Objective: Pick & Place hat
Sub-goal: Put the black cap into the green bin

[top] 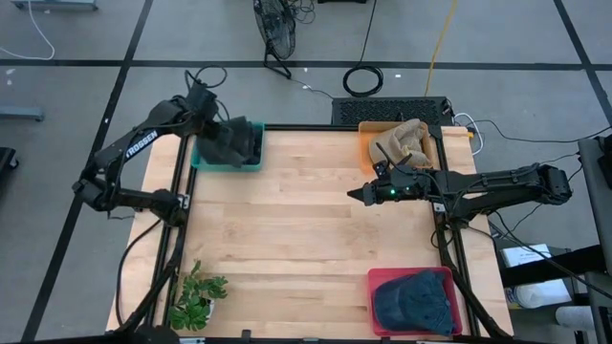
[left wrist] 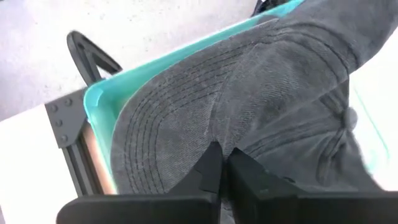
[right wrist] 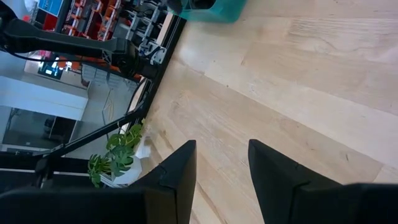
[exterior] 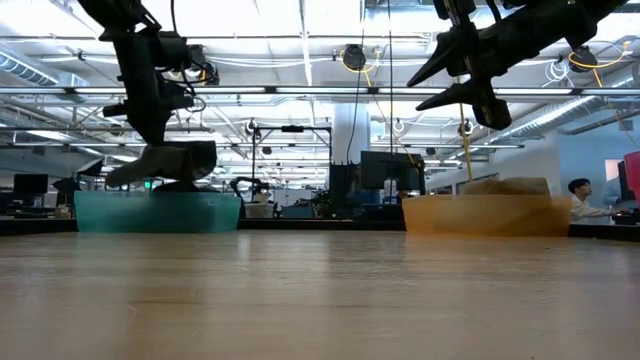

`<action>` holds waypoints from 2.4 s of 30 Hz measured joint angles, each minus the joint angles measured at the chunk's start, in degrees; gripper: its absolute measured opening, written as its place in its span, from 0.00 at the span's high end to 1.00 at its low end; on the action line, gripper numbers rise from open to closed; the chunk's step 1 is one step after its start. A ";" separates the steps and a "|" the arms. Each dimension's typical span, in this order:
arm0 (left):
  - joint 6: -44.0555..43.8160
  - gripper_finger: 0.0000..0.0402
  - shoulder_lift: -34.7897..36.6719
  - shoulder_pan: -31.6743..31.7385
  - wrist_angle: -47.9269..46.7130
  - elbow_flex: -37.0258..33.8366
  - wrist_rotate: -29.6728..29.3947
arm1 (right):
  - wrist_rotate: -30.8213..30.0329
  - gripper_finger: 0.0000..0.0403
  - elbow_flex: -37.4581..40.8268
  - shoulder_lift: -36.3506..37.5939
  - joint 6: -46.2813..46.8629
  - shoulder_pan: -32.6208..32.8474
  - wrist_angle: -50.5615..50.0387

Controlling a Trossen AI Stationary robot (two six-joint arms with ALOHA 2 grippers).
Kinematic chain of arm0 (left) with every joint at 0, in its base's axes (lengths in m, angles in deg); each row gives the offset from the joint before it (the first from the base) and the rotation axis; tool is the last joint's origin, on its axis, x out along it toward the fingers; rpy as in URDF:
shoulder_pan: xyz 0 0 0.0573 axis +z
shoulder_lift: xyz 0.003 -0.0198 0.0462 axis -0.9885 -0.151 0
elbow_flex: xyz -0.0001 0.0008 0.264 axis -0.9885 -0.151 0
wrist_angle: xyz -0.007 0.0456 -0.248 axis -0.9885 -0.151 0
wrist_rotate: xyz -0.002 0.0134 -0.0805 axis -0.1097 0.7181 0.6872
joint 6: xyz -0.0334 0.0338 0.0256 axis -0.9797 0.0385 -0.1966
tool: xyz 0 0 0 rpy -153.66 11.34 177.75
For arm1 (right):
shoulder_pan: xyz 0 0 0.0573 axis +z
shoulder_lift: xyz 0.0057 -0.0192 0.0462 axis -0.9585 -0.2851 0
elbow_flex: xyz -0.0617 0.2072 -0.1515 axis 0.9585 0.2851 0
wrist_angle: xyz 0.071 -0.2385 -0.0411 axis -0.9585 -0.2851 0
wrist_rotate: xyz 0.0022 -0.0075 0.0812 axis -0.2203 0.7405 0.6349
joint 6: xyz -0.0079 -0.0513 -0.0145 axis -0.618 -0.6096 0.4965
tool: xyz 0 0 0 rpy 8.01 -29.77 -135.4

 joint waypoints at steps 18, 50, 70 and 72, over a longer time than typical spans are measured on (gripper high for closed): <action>4.16 0.99 0.00 1.71 6.62 -1.78 -2.63 | -0.01 0.68 0.00 0.01 2.39 0.00 -0.02; -0.90 0.63 0.02 -0.29 3.17 -1.78 -1.86 | -1.84 0.68 0.00 0.01 4.50 0.02 0.00; -10.68 0.71 0.06 -12.29 3.10 -13.49 -2.06 | -3.21 0.68 0.00 0.01 5.31 0.02 0.00; -11.81 0.71 0.07 -12.44 2.53 -13.88 -2.06 | -3.11 0.68 0.00 0.02 5.33 0.02 -0.02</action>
